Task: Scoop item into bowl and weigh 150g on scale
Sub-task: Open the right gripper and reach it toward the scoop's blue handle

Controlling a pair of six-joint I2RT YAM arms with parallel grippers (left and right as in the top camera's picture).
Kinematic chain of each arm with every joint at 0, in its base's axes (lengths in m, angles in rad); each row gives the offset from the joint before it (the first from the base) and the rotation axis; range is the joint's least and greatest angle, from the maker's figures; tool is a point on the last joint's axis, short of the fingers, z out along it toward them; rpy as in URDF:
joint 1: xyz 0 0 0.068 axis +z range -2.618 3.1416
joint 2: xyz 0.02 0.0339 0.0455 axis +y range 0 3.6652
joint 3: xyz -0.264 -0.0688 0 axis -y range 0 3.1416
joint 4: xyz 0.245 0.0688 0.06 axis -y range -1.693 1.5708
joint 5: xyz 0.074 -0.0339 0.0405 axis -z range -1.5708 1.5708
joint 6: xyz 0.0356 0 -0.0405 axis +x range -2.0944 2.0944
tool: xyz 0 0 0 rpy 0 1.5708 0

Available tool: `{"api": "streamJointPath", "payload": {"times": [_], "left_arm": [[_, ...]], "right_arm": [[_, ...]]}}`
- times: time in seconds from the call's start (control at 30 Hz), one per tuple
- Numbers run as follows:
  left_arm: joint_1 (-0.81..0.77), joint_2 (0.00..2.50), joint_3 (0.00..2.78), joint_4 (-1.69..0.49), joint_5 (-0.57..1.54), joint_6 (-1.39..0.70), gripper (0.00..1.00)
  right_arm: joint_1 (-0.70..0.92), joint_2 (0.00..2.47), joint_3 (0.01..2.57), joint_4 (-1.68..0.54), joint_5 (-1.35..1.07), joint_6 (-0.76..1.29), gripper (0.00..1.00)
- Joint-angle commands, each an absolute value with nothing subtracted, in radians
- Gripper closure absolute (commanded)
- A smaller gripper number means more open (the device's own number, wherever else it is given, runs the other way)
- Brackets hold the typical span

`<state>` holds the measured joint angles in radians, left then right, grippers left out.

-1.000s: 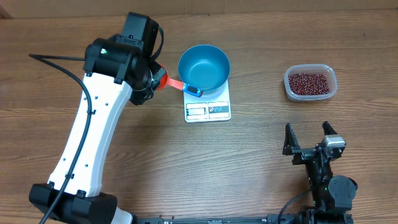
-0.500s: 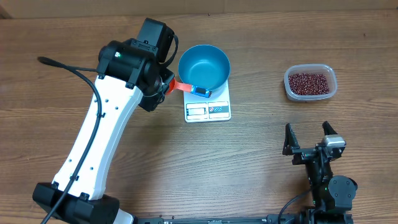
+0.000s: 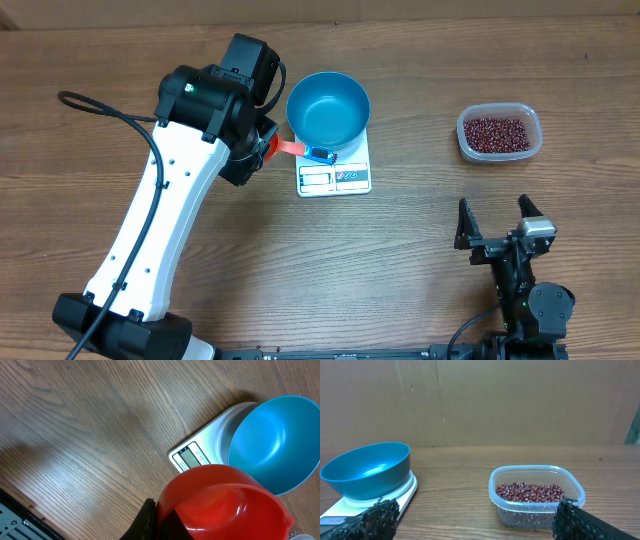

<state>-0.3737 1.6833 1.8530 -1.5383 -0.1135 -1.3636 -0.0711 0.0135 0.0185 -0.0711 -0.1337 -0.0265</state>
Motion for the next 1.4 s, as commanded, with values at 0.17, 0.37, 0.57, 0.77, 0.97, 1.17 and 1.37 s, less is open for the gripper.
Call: {"api": "streamJointPath", "payload": {"times": [0.17,0.37,0.57,0.77,0.97,1.17,1.37], "left_arm": [[-0.383,1.678,1.865,-1.544,-0.13,-1.396,0.96],[-0.383,1.678,1.865,-1.557,-0.127,-1.399,0.96],[-0.383,1.678,1.865,-1.583,-0.126,-1.418,0.96],[-0.383,1.678,1.865,-1.591,-0.126,-1.418,0.96],[-0.383,1.679,1.865,-1.59,-0.126,-1.418,0.96],[-0.383,1.679,1.865,-1.59,-0.125,-1.422,0.96],[-0.383,1.679,1.865,-1.597,-0.123,-1.422,0.96]], "right_arm": [[-0.067,0.005,0.009,-0.053,-0.386,0.076,0.0],[-0.067,0.005,0.015,-0.059,-0.477,0.269,0.0],[-0.067,0.005,0.075,-0.058,-0.484,0.319,0.0],[-0.067,0.012,0.199,-0.192,-0.462,0.313,0.0],[-0.067,0.078,0.292,-0.242,-0.412,0.31,0.0],[-0.067,0.256,0.373,-0.25,-0.429,0.315,0.0],[-0.067,0.533,0.529,-0.272,-0.519,0.315,0.0]]}}
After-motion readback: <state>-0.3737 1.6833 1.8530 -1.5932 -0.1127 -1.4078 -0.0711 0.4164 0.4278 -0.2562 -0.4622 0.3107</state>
